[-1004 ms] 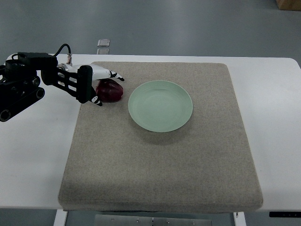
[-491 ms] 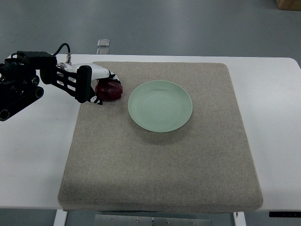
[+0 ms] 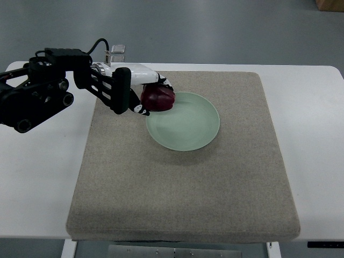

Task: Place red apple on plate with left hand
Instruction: 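Carry the apple with the left hand onto the pale green plate, then open the left hand and lift it off the apple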

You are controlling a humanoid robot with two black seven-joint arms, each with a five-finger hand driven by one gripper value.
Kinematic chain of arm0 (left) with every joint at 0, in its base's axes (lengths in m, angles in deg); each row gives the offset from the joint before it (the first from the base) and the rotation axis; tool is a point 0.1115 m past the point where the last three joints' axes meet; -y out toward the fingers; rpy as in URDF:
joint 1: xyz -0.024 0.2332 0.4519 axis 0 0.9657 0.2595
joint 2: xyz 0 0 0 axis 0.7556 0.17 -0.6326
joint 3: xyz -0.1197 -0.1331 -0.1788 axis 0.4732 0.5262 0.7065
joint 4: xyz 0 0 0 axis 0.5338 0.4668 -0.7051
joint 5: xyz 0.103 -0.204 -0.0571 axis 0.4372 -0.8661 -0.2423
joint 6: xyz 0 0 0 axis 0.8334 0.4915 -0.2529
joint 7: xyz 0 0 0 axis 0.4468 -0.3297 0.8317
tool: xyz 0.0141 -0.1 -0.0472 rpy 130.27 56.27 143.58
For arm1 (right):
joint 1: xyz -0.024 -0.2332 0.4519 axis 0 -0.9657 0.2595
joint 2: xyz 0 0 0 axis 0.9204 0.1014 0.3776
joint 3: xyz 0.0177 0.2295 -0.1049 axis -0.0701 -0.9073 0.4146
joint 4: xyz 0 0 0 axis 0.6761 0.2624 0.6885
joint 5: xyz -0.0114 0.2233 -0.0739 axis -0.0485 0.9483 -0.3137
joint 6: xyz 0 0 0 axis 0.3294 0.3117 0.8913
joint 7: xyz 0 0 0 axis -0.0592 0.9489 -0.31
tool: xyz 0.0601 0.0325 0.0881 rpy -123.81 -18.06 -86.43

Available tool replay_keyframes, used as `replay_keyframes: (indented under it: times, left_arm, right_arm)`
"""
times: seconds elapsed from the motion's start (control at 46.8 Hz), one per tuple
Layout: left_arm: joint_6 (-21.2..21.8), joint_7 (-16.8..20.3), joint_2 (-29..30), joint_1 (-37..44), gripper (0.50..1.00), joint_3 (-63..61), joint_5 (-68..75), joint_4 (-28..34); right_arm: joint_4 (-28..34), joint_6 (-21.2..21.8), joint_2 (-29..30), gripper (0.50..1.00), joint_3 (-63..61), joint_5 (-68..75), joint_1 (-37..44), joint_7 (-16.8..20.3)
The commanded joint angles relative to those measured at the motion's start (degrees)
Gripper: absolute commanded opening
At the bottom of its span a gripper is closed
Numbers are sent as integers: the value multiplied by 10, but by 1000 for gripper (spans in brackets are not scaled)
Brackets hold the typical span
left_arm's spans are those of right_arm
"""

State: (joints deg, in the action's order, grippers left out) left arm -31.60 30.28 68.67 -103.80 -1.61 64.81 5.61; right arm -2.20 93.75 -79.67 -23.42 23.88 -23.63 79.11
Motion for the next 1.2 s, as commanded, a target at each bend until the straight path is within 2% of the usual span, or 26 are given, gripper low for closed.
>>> replay_keyframes:
  times: [0.0, 0.15, 0.278, 0.342, 0.47, 0.534, 0.705, 0.791, 0.855, 0.919, 1.175]
  left_arm:
    - [1, -1, -16, 1, 500, -1, 3, 5]
    - [26, -1, -56, 24, 500, -1, 8, 38]
    - [49, -1, -64, 28, 512, -2, 3, 41]
    - [50, -1, -65, 28, 608, -4, 2, 41]
    - [51, -1, -65, 29, 885, -8, 2, 41]
    - [51, -1, -65, 35, 992, -9, 3, 40]
    - [52, -1, -65, 35, 996, -7, -3, 39]
    - [74, -1, -65, 37, 996, 3, -32, 40]
    - [106, -1, -64, 34, 996, 3, -92, 41]
    - [116, -1, -58, 28, 999, 1, -159, 43]
    - [109, -6, -52, 2, 1000, 6, -382, 114]
  right_arm:
    - [0, 0, 0, 930, 0, 0, 0, 0]
    - [0, 0, 0, 930, 0, 0, 0, 0]
    - [0, 0, 0, 928, 0, 0, 0, 0]
    - [0, 0, 0, 930, 0, 0, 0, 0]
    - [0, 0, 0, 928, 0, 0, -1, 0]
    - [0, 0, 0, 930, 0, 0, 0, 0]
    - [0, 0, 0, 928, 0, 0, 0, 0]
    - [0, 0, 0, 928, 0, 0, 0, 0]
    - [0, 0, 0, 928, 0, 0, 0, 0]
    - [0, 0, 0, 930, 0, 0, 0, 0]
    - [0, 0, 0, 928, 0, 0, 0, 0]
